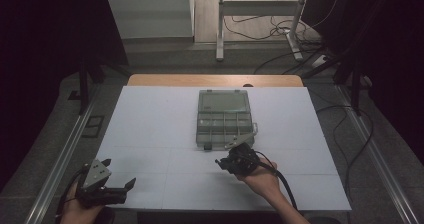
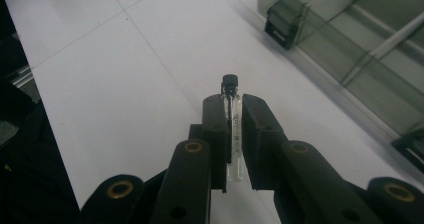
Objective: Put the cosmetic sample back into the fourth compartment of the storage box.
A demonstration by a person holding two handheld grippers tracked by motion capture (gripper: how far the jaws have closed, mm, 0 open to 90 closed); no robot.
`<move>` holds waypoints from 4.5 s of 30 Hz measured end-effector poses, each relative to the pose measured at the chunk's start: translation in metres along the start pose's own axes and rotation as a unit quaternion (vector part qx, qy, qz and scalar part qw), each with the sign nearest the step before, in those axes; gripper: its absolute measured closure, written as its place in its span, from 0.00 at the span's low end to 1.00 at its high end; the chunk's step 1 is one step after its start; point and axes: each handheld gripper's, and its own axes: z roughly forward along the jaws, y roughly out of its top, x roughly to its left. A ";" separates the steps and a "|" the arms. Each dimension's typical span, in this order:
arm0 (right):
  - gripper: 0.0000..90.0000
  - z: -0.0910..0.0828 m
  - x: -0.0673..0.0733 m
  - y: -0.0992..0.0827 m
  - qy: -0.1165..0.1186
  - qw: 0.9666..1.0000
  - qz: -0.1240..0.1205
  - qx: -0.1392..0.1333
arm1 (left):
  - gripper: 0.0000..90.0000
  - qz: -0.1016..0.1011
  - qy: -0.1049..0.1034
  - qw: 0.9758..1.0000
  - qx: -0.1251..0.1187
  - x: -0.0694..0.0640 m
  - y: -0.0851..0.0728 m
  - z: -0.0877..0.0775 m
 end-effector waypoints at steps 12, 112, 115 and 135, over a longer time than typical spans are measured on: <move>0.89 -0.012 -0.016 0.001 -0.008 1.000 0.019 -0.018 | 0.02 0.000 0.001 1.000 0.000 0.000 0.000 0.000; 0.89 -0.005 -0.148 0.046 -0.148 0.981 0.121 -0.036 | 0.02 -0.004 -0.003 1.000 0.003 0.002 0.001 0.001; 0.89 -0.001 -0.150 0.046 -0.149 0.981 0.122 -0.033 | 0.02 -0.005 -0.003 1.000 0.003 0.002 0.001 0.001; 0.75 0.014 -0.150 0.044 -0.153 0.981 0.121 -0.022 | 0.02 -0.005 -0.004 1.000 0.002 0.002 0.001 0.001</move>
